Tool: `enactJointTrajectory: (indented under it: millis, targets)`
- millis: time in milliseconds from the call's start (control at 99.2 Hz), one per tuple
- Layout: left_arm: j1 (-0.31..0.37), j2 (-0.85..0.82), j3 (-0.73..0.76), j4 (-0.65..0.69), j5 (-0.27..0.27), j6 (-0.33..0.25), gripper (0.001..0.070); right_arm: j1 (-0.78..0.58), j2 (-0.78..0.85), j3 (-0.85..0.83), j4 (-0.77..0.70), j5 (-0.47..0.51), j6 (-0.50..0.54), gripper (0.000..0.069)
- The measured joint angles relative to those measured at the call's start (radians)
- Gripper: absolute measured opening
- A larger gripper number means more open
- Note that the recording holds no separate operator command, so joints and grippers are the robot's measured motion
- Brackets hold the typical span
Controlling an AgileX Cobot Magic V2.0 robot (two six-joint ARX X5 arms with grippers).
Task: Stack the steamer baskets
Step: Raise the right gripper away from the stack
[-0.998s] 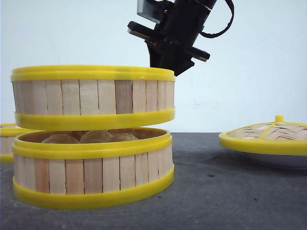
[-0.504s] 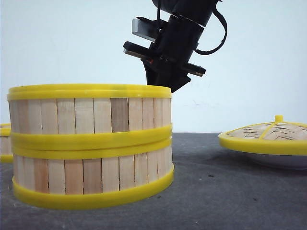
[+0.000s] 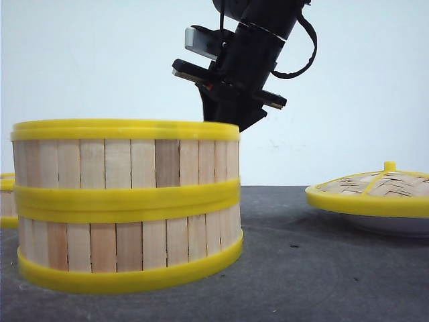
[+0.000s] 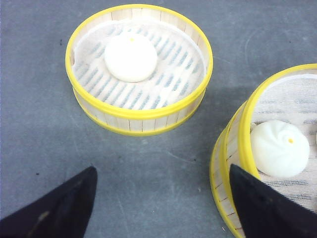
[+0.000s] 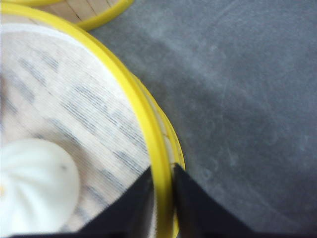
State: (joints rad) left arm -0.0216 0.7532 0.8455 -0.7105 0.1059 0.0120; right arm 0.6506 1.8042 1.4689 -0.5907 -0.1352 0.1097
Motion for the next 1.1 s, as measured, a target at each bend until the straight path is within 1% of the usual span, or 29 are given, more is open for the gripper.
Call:
enactJointTrajectory:
  millis: [81,171,403,555,635,756,807,948,1009,1099]
  targets:
    - [0.000,0.000,0.000,0.000,0.000,0.000,0.0518,0.000,0.000,0.003,0.009,-0.012,0.000,0.0167]
    - [0.000,0.000,0.000,0.000,0.000,0.000,0.0518,0.000,0.000,0.004,0.013,-0.019,0.000,0.0201]
    - [0.000,0.000,0.000,0.000,0.000,0.000,0.0518,0.000,0.000,0.005,0.034,-0.026,0.000,0.0214]
    - [0.000,0.000,0.000,0.000,0.000,0.000,0.0518,-0.011,-0.019,0.005,-0.012,-0.045,-0.006,0.0215]
    - [0.000,0.000,0.000,0.000,0.000,-0.001,0.0518,-0.013,-0.063,0.005,-0.033,-0.045,-0.010,0.0218]
    - [0.000,0.007,0.000,0.019,0.000,-0.006,0.0518,-0.025,-0.170,0.005,-0.050,-0.045,-0.018,0.0223]
    - [0.000,0.021,0.000,0.039,-0.003,-0.013,0.0518,-0.032,-0.219,0.008,-0.073,-0.043,-0.025,0.0238]
    - [0.001,0.093,0.000,0.096,-0.004,-0.035,0.0518,-0.044,-0.332,0.010,-0.173,0.017,-0.036,0.0352]
    - [0.002,0.135,0.000,0.131,-0.004,-0.042,0.0518,-0.047,-0.373,0.010,-0.220,0.059,-0.045,0.0372]
    - [0.014,0.209,0.008,0.161,-0.003,-0.055,0.0518,-0.054,-0.438,0.010,-0.278,0.109,-0.057,0.0382]
